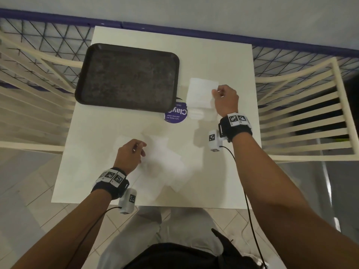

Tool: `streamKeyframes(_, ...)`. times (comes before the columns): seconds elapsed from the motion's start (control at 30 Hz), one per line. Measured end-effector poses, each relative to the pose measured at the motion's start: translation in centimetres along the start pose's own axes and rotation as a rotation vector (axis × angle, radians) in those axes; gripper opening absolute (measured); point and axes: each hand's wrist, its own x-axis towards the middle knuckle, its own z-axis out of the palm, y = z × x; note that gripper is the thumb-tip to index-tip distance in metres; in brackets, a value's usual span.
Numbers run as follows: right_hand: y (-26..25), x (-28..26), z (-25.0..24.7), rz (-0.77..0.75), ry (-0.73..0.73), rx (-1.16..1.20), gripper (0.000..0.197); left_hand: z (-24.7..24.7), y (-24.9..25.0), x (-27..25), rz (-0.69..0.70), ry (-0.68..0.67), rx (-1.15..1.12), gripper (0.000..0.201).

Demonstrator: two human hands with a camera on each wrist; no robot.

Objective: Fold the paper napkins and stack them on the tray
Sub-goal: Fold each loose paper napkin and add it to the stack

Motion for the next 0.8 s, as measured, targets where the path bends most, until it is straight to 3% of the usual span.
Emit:
streamKeyframes(0.4,2.9,2.6,1.5,0.076,-0.047,-0.128,0.022,0.0,-0.9,-0.2,-0.127,0.042,0.016,0.020)
streamKeyframes(0.6,2.8,1.5,1.9,0.104,0.052,-0.174,0.037,-0.7,-1.2,-0.3,-0.102,0.055,0.011,0.019)
streamKeyframes(0.8,1.7,-3.3,3.8,-0.091,0.189,0.001,0.027,-2.3,-2.2,-0.6,-0.066,0.094,-0.023,0.017)
